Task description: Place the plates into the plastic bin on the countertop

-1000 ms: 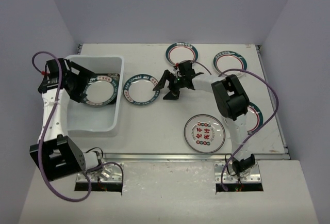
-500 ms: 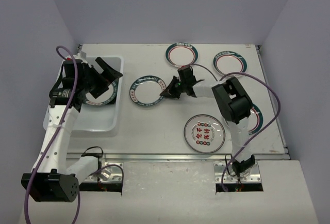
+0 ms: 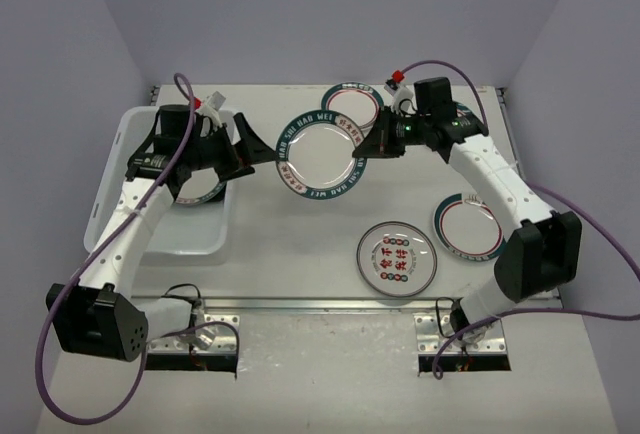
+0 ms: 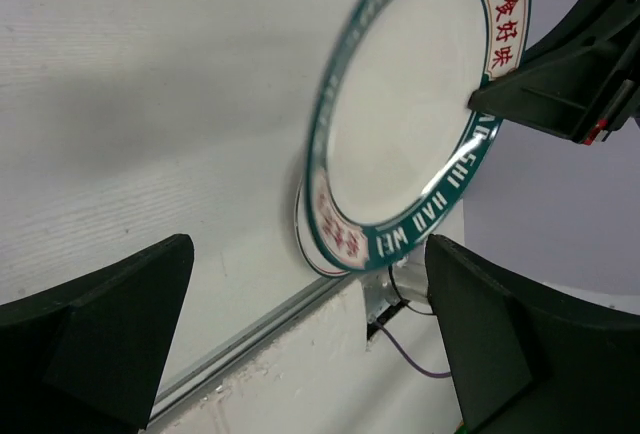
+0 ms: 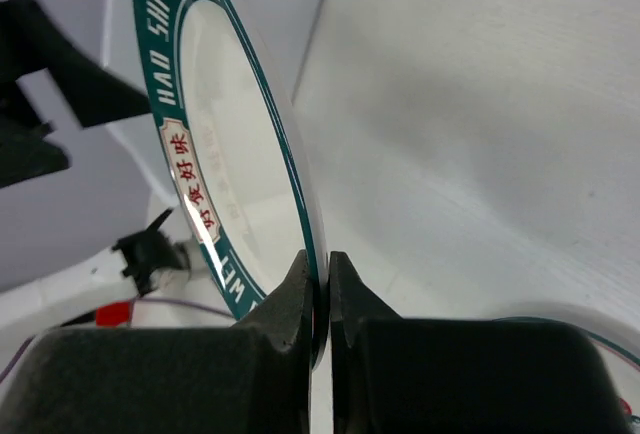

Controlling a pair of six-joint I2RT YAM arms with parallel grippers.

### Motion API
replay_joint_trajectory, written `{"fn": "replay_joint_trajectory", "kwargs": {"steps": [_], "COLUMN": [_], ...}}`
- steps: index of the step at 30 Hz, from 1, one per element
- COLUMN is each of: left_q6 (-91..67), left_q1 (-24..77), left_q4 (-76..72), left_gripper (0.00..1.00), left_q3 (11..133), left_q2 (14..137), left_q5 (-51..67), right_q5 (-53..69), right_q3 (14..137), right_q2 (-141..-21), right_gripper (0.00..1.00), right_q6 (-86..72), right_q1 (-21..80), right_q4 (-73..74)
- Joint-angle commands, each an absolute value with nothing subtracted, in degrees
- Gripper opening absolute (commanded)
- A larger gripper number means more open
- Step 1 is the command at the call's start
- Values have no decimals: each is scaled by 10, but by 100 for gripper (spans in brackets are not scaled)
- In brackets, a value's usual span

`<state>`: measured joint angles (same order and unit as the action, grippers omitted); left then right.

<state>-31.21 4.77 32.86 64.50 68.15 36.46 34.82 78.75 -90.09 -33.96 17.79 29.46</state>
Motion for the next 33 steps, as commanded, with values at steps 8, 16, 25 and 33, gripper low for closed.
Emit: {"fn": "replay_joint_trajectory", "kwargs": {"steps": [8,16,25,33], "left_q6": [-297,-330,-496,-518], "left_q1": [57,54,-166,-245], "left_q4": [226,202,348,348], "left_gripper": [27,0,0,0], "left_q3": [649,681,650,616], "left_q2": [690,686,607,657], "left_q5": [488,443,46,-81], "right_q5": [614,598,344,365], "right_q3": [724,722,682,635], "right_q2": [-827,-817,-764,-721], "right_gripper": [0,99,99,99], "right_q6": [-472,-484,-419,-375], "right_q1": [173,170,75,59], "right_q4": [103,88,321,336]}}
